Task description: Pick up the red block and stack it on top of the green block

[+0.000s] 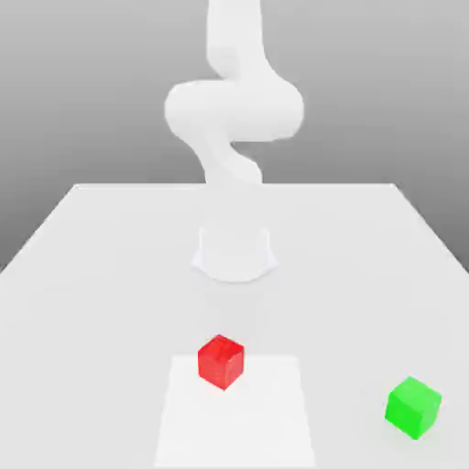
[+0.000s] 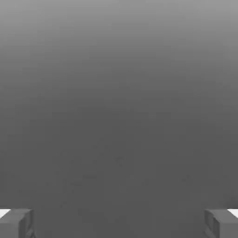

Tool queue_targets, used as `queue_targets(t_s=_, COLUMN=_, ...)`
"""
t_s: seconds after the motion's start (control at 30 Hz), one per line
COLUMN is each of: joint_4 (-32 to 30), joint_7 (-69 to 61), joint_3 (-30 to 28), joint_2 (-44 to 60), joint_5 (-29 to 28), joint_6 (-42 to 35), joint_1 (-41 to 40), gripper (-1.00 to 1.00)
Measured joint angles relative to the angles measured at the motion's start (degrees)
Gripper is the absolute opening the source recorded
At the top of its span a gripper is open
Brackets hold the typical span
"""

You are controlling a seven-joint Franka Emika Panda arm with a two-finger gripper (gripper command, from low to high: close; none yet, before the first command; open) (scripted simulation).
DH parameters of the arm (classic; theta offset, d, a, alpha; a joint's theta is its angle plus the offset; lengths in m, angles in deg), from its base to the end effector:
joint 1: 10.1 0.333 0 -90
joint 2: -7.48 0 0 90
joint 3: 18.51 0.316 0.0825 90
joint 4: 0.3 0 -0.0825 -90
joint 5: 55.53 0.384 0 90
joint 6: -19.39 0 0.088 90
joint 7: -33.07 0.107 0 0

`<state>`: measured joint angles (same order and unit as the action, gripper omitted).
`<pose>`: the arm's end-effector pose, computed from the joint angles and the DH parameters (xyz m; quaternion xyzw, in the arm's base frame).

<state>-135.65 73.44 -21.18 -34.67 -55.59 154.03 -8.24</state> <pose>0.3741 -0.0111 0.6612 -0.8757 0.3286 -0.3271 0.1349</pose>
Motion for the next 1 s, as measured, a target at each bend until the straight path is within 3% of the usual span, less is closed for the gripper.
queue_targets(t_s=0.3, joint_4=-14.8, joint_7=-23.1, joint_3=-9.2, joint_2=16.1, joint_5=-0.6, joint_6=11.9, joint_1=7.0, gripper=0.0)
queue_targets(t_s=0.57, joint_4=-29.2, joint_7=-45.5, joint_3=-13.8, joint_2=34.3, joint_5=-3.5, joint_6=25.0, joint_1=10.3, gripper=0.0)
queue_targets(t_s=0.8, joint_4=-29.5, joint_7=-54.5, joint_3=-12.2, joint_2=44.9, joint_5=4.0, joint_6=33.4, joint_1=10.8, gripper=0.0)
queue_targets(t_s=1.0, joint_4=-28.7, joint_7=-60.4, joint_3=-4.5, joint_2=52.4, joint_5=12.4, joint_6=39.6, joint_1=5.2, gripper=0.0)
